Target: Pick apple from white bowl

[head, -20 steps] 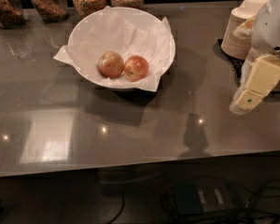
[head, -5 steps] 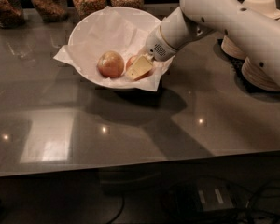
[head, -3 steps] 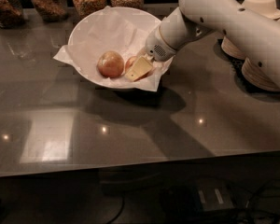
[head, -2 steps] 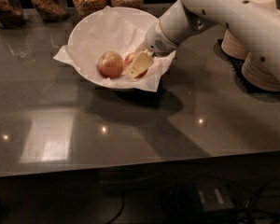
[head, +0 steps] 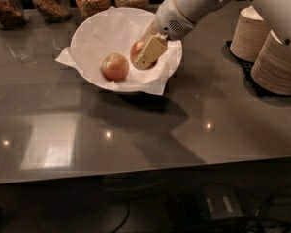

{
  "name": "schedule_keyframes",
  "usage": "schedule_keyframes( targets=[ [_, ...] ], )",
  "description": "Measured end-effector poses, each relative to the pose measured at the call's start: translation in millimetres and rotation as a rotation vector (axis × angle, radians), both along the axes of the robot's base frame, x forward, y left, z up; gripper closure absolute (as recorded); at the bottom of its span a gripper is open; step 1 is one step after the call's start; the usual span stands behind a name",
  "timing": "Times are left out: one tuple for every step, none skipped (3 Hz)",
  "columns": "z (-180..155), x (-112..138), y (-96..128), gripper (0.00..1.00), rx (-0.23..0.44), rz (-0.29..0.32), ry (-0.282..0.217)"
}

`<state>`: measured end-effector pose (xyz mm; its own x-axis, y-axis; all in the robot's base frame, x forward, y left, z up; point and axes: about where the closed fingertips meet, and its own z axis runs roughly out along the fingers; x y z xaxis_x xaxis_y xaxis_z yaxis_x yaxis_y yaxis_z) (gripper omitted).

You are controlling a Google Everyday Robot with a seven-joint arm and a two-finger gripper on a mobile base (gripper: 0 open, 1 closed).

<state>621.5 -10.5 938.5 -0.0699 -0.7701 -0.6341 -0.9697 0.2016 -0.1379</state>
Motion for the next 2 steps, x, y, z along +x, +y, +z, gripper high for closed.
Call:
schedule_keyframes(
  targets=[
    [20,-8,-5,1.00,-0.006,0.055,-0.007],
    [0,-17,-20,1.00,0.032,0.090,0.102]
  ],
)
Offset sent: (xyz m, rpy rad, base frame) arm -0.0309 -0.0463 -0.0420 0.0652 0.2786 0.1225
